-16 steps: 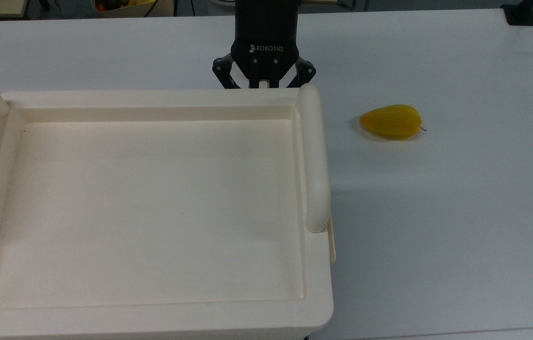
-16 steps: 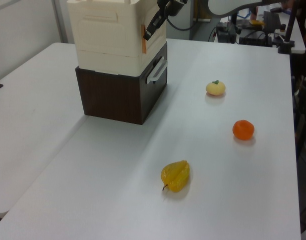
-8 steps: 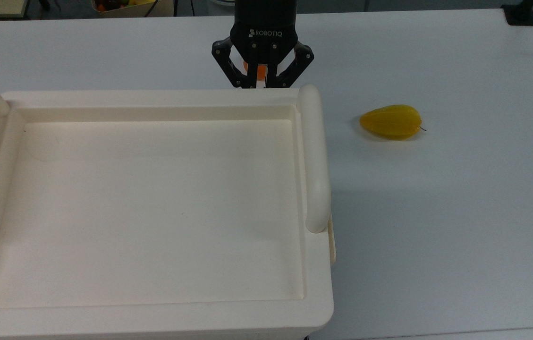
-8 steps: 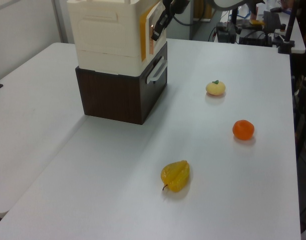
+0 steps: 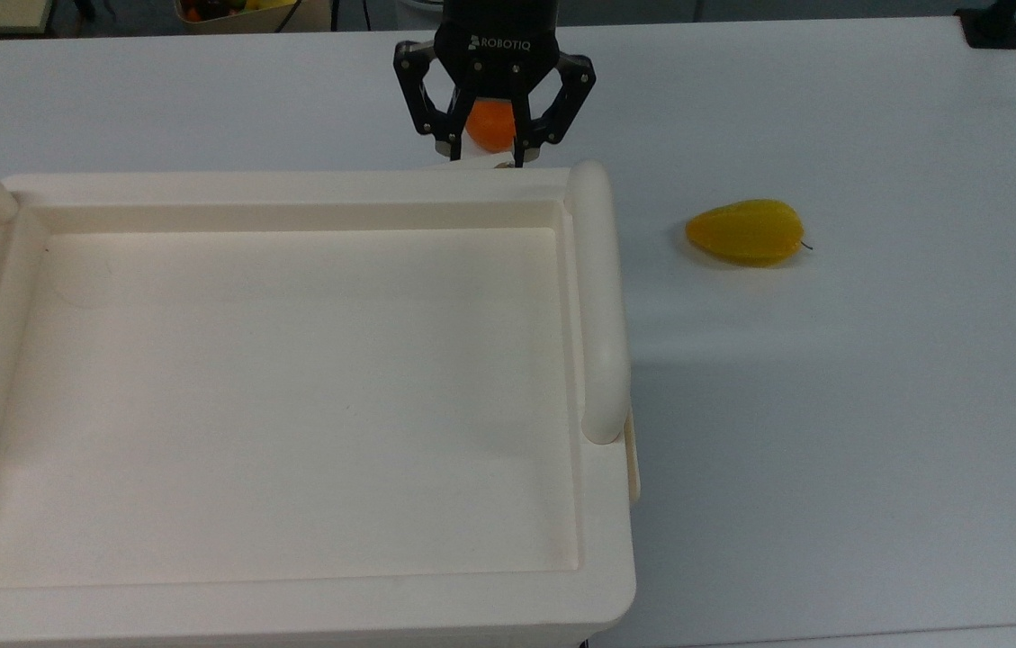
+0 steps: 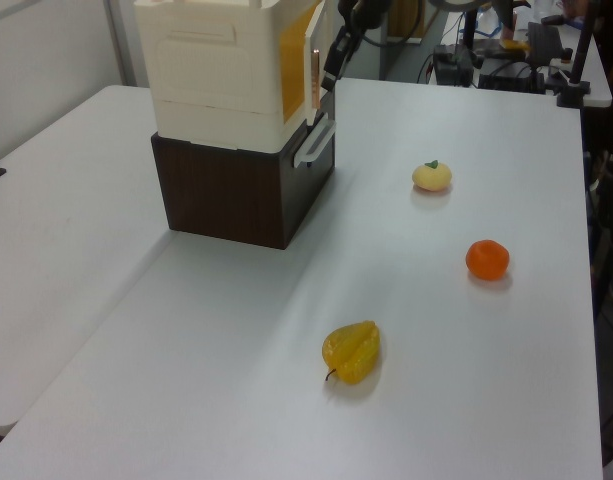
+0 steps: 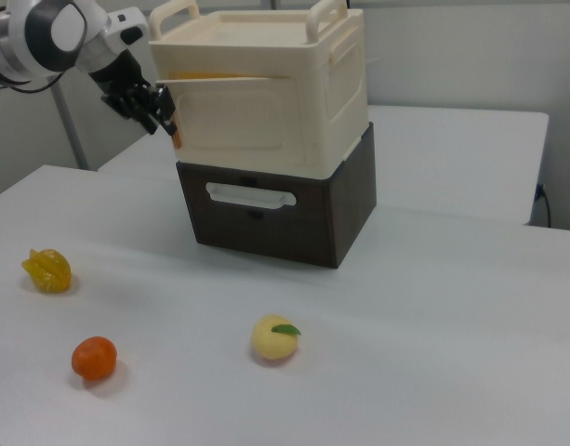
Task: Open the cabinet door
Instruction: 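Pull the handle to swing the cream door open on its hinge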
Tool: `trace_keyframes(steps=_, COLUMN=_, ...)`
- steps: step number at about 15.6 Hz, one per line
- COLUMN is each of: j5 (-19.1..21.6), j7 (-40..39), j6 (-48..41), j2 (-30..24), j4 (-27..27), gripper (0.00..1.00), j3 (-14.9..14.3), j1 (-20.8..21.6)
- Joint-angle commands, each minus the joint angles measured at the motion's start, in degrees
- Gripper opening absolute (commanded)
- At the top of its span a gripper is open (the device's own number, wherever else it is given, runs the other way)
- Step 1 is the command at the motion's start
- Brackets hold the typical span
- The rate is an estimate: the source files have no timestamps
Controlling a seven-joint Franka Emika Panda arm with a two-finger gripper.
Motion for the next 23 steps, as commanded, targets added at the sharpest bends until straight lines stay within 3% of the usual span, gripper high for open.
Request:
trace_keyframes(steps=1, j5=0.82, j7=1.21, j6=-7.87, j2=-4.23, j4=-1.49, gripper=0.72, j3=0.83, j1=0.79)
trace_keyframes(steps=4, j5=2.05, j7=1.12, j6=-9.39, j2=-5.99, j4=-0.88, gripper=0.80, j3=0.83, j1=0.70)
trace_keyframes(steps=7, j5=1.79, j7=1.12, j6=-8.51, j2=-5.91, j4=2.19, gripper=0.82, j3=0.83, j1=0.62)
trace_keyframes(steps=9, j5=1.62, j7=1.47, j6=-4.23, j2=-5.82, j4=3.87, gripper=0.87, j3=0.83, j1=0.70)
trace_keyframes(steps=16, j5=1.27, j7=1.47, j6=9.67, j2=-3.81, j4=3.52, gripper=0.92, j3=1.09, j1=0.97)
trace_keyframes(steps=23, j5=0.91, j7=0.86, j6=10.21, j2=-1.60, j4=2.46, gripper=0.96, j3=1.09, j1=1.06)
